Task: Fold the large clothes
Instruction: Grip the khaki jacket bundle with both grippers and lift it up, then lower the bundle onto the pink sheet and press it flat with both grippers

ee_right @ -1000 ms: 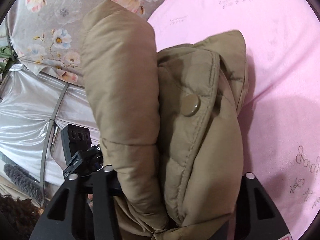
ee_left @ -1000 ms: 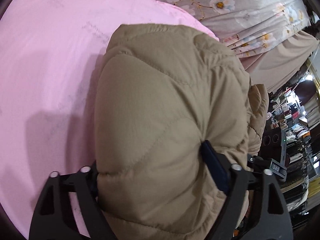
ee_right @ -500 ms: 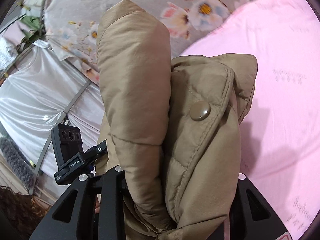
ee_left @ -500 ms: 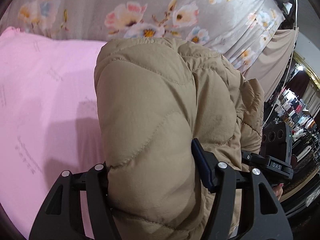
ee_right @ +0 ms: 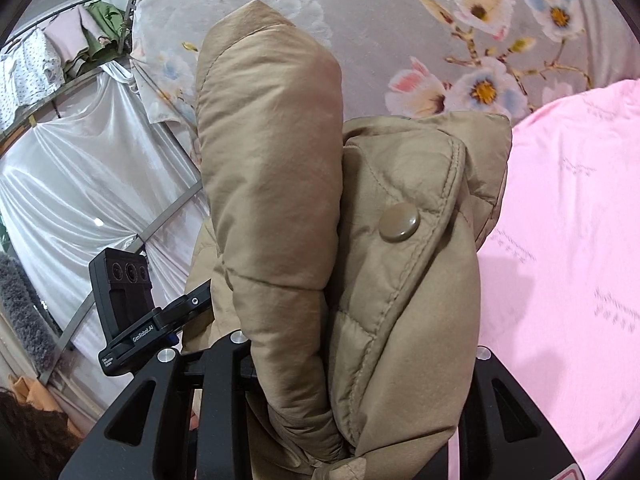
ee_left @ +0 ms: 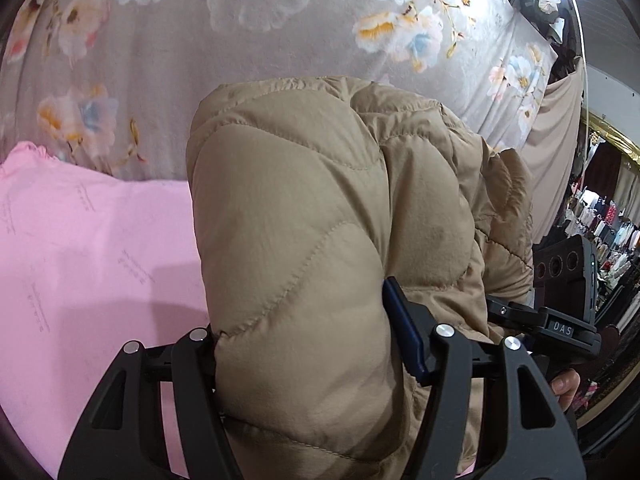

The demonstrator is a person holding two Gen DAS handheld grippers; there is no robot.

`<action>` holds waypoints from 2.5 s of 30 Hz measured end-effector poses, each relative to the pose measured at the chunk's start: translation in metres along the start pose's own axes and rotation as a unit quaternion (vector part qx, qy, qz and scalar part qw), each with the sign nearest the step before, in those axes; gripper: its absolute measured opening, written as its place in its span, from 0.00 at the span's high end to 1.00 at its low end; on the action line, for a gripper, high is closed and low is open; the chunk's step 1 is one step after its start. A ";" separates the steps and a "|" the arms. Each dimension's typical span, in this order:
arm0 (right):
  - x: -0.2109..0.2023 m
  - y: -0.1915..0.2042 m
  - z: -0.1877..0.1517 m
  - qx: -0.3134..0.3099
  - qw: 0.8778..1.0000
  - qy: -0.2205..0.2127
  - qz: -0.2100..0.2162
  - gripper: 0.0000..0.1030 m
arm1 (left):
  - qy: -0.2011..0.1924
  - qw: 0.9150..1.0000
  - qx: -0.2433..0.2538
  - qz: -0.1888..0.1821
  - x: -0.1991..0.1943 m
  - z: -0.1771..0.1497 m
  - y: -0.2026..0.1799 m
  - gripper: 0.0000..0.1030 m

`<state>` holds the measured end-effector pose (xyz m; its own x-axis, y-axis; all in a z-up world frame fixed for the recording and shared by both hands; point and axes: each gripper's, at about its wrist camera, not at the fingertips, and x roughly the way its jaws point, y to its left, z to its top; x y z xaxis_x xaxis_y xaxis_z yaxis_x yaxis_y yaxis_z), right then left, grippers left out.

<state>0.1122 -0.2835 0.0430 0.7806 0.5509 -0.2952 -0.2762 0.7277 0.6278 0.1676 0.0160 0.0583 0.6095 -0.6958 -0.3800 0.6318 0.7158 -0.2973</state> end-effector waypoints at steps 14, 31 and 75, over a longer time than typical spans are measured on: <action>0.100 -0.025 0.049 0.002 1.000 0.015 -0.007 0.67 | -0.013 0.999 0.007 0.036 0.056 0.041 0.069 0.42; 0.233 -0.117 0.018 0.063 0.994 0.075 -0.055 0.65 | 0.053 0.996 -0.036 0.067 0.166 0.001 0.184 0.42; 0.332 -0.101 0.049 -0.067 0.958 0.059 -0.272 1.00 | 0.070 0.937 0.021 0.342 0.266 0.035 0.176 1.00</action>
<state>0.4264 -0.1940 -0.0828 0.7628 0.1112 -0.6370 0.0785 0.9619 0.2619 0.4576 -0.0450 -0.0641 0.8115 -0.0578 -0.5814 0.1357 0.9865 0.0913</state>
